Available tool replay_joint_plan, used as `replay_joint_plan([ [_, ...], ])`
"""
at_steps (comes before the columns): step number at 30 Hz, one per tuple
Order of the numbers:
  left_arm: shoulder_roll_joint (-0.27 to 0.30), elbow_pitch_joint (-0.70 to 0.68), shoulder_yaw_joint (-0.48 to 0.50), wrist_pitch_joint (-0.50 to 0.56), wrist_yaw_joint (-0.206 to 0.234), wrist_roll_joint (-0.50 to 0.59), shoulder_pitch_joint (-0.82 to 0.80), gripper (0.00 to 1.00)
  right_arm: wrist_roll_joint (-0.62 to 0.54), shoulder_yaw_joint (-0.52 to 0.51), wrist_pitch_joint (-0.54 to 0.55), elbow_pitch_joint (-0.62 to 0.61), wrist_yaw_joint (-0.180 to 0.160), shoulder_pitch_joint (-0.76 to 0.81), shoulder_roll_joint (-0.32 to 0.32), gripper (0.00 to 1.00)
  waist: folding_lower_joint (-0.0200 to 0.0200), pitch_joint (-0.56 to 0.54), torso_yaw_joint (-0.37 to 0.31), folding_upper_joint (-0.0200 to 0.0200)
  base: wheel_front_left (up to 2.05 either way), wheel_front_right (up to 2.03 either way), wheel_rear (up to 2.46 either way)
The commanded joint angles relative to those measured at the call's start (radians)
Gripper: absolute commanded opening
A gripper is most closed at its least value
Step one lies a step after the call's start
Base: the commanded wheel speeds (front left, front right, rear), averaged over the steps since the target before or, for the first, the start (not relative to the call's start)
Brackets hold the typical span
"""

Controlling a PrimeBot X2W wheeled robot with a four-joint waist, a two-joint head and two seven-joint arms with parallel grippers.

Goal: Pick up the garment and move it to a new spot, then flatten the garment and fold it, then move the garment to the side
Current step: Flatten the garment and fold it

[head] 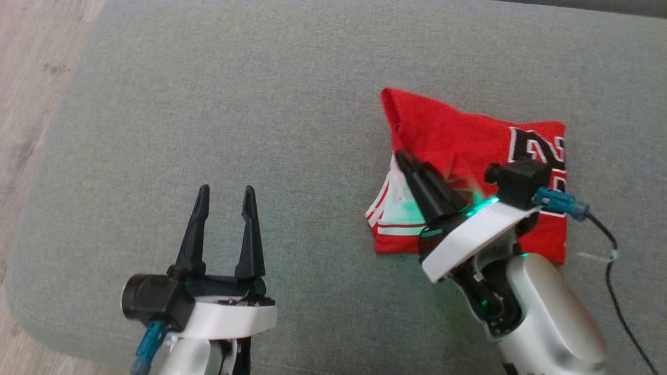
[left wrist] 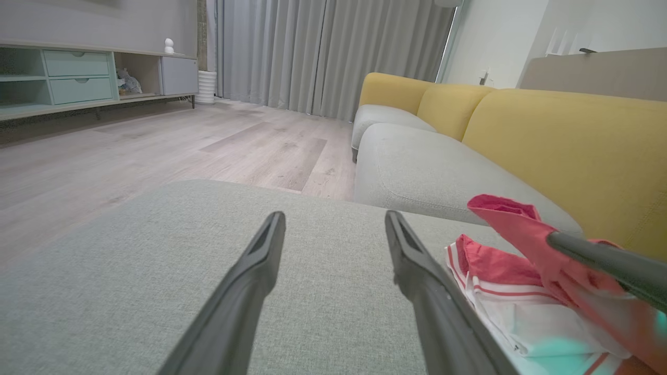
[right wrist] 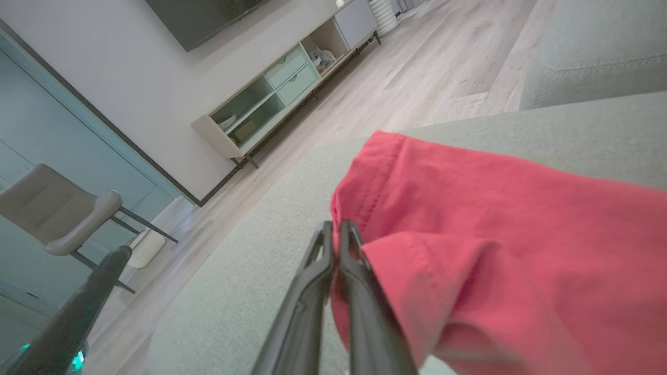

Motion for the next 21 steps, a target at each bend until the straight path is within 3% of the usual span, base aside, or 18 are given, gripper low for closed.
replay_joint_plan([
  [1,-0.001,-0.029,0.03,-0.006,0.004,-0.003,-0.016,1.0,0.015,0.033,-0.018,-0.039,-0.001,-0.034,0.018,1.0,0.0,0.001,-0.004,0.0,0.0,0.0,0.0],
  [7,-0.001,-0.032,0.051,-0.006,0.009,0.007,-0.017,1.0,0.019,0.007,-0.111,-0.071,-0.001,-0.043,0.018,1.0,0.0,-0.013,-0.042,0.0,0.0,0.0,0.0],
  [15,-0.001,-0.029,0.075,-0.006,-0.001,0.039,0.003,1.0,-0.049,-0.218,-0.236,-0.079,-0.001,-0.006,0.013,1.0,0.0,-0.067,-0.117,0.0,0.0,0.0,0.0],
  [21,-0.001,-0.026,0.098,-0.006,-0.003,0.061,0.03,1.0,-0.063,-0.322,-0.37,-0.068,-0.001,0.084,-0.081,1.0,0.0,-0.111,-0.165,0.0,0.0,0.0,0.0],
])
